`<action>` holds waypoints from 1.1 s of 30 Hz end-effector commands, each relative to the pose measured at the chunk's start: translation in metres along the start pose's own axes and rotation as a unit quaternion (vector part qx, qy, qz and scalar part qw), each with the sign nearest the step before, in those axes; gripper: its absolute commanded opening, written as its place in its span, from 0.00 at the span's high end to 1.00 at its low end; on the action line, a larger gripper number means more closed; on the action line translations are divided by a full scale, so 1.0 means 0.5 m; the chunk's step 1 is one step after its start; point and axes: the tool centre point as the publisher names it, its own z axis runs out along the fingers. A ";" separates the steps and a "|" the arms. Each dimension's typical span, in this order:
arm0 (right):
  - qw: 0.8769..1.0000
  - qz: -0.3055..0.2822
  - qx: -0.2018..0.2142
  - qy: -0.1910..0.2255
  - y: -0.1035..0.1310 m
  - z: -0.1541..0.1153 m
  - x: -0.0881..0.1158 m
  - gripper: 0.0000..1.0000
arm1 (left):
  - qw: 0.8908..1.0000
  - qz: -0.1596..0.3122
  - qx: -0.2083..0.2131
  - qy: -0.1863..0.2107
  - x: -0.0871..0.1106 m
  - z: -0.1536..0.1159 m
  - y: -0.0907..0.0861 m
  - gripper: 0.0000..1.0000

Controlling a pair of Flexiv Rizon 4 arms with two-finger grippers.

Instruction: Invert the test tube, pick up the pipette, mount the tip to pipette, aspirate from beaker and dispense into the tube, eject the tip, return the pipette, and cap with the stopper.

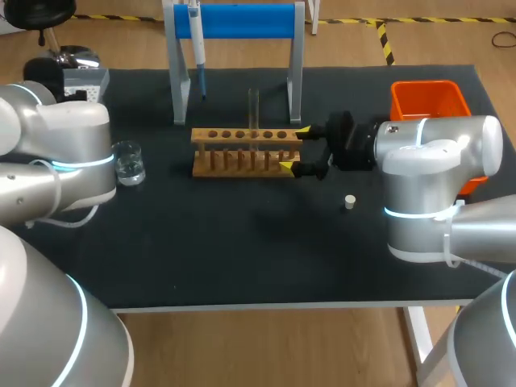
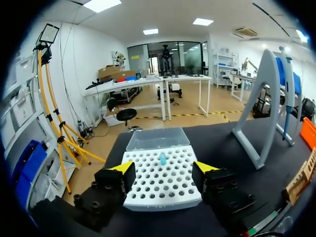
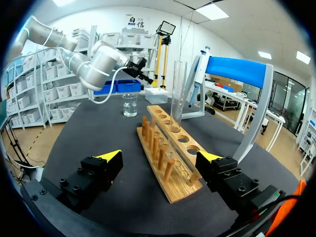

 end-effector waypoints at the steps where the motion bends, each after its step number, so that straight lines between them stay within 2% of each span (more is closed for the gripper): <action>1: 1.000 0.000 0.001 0.001 0.000 -0.001 -0.001 0.00 | 1.000 0.000 -0.006 0.003 -0.001 0.020 -0.004 0.31; 8: 1.000 0.000 0.001 0.001 0.000 -0.001 -0.001 0.00 | 1.000 0.000 -0.008 0.011 -0.003 0.039 -0.006 0.33; 18: 1.000 0.000 0.001 0.001 0.000 -0.001 -0.001 0.00 | 1.000 0.001 -0.010 0.019 -0.003 0.062 -0.013 0.50; 33: 1.000 0.000 0.001 0.001 0.000 -0.001 -0.001 0.00 | 1.000 0.002 -0.015 0.024 0.001 0.088 -0.014 0.53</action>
